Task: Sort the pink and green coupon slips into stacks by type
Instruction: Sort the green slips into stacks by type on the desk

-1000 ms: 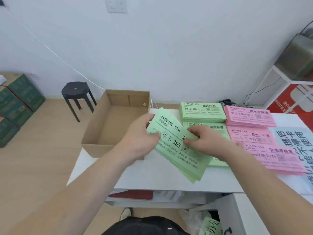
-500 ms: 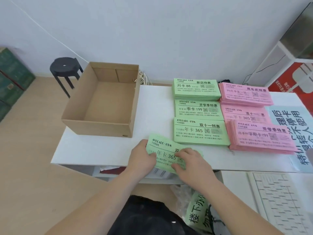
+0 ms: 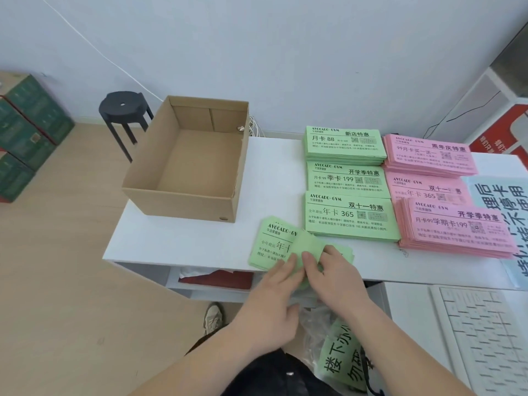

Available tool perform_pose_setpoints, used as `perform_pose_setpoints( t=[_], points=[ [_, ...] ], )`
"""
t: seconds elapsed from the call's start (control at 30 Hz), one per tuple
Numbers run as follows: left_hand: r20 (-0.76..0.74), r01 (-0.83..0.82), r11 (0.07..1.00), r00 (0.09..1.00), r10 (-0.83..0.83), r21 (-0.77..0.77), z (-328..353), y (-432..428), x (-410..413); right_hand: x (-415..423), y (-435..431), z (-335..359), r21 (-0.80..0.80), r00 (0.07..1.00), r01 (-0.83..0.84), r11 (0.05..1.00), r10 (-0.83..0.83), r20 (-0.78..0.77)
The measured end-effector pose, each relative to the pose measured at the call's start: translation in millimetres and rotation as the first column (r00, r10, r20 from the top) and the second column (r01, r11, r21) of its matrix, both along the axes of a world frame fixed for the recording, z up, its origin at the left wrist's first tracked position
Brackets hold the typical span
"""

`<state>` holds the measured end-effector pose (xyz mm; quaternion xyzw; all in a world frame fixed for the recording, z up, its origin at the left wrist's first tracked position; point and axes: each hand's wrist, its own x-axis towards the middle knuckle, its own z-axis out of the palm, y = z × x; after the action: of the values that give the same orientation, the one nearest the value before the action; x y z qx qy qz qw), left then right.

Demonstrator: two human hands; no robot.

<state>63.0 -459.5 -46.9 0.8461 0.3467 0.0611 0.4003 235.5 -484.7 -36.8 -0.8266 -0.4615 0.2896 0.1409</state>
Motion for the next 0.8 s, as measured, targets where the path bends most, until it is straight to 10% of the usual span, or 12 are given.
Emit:
perform_pose_setpoints(
  t=[0.17,0.33,0.67,0.8],
  points=[
    [0.078,-0.476,0.865,0.868,0.491,-0.157,-3.6,27.4,-9.1,1.8,2.7,-1.0,0.036,0.999,0.05,0.998,-0.049,-0.017],
    [0.084,-0.576,0.729,0.761,0.643,-0.37,6.1,53.6,-11.0,-4.1,6.1,4.3,0.057,1.0,0.03,0.998,-0.03,-0.005],
    [0.071,-0.078,0.996,0.995,0.075,0.037,4.7,11.9,-3.1,-0.9,3.8,10.1,0.071,0.989,0.129,0.989,-0.122,-0.085],
    [0.141,-0.198,0.98,0.97,0.197,-0.008,0.7,18.4,-6.5,-3.9,3.2,10.1,0.1,0.991,0.118,0.988,-0.112,-0.067]
  ],
)
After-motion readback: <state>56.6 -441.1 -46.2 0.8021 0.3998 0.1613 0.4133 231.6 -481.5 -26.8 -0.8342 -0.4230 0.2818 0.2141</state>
